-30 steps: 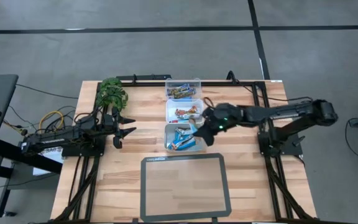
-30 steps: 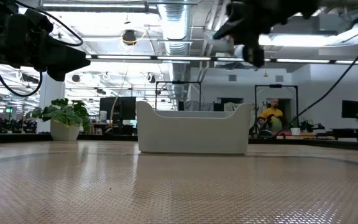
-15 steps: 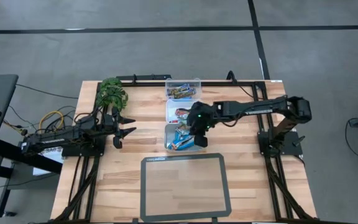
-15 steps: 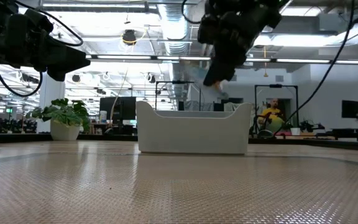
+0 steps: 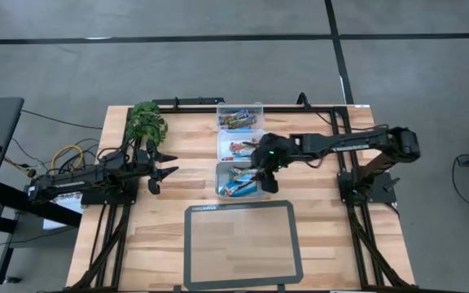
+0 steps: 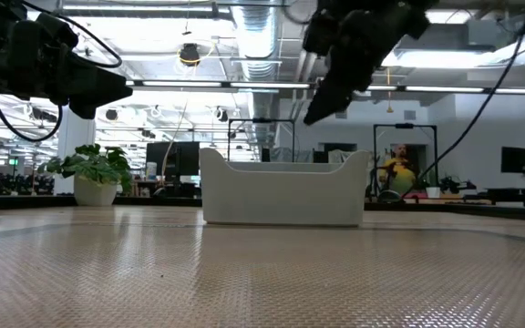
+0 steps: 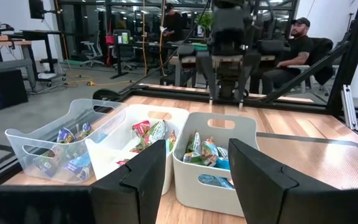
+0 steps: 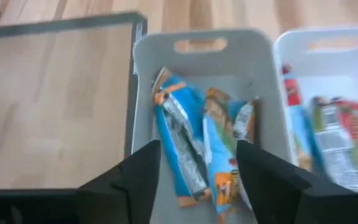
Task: Pick and place Granola Bars by type
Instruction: Return to Home Position
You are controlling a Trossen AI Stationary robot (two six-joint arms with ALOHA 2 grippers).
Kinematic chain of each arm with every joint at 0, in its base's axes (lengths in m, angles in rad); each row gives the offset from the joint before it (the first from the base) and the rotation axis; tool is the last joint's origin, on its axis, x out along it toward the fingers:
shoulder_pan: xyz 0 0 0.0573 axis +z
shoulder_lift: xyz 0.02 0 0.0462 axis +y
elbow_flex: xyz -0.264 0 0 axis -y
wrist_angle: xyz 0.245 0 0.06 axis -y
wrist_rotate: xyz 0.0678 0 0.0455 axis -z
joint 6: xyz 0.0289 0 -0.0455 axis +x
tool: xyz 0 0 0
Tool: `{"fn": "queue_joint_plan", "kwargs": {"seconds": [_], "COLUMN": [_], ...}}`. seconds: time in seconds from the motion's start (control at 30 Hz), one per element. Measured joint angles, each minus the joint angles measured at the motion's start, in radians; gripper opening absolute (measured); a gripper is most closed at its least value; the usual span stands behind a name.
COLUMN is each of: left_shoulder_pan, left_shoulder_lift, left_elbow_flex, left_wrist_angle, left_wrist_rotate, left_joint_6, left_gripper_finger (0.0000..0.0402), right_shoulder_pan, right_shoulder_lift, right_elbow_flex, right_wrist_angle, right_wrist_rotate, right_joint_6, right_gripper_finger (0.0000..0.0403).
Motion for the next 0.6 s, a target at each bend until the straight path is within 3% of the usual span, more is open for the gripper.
{"fn": "queue_joint_plan", "kwargs": {"seconds": [0.17, 0.33, 0.6], "left_shoulder_pan": [0.0, 0.0, 0.0], "left_shoulder_lift": [0.0, 0.0, 0.0], "left_elbow_flex": [0.0, 0.0, 0.0], "left_wrist_angle": [0.0, 0.0, 0.0], "left_wrist_rotate": [0.0, 0.0, 0.0], "left_joint_6": [0.0, 0.0, 0.0], "left_gripper_finger": [0.0167, 0.0167, 0.0167], "right_shoulder_pan": [0.034, 0.072, 0.175], "right_shoulder_lift": [-0.182, -0.415, -0.754], "right_elbow_flex": [-0.144, -0.313, -0.612], "right_wrist_angle": [0.084, 0.222, 0.503], "right_wrist_rotate": [0.11, 0.119, 0.115], "right_joint_6": [0.022, 0.2, 0.177], "right_gripper_finger": [0.0224, 0.0226, 0.0224]}}
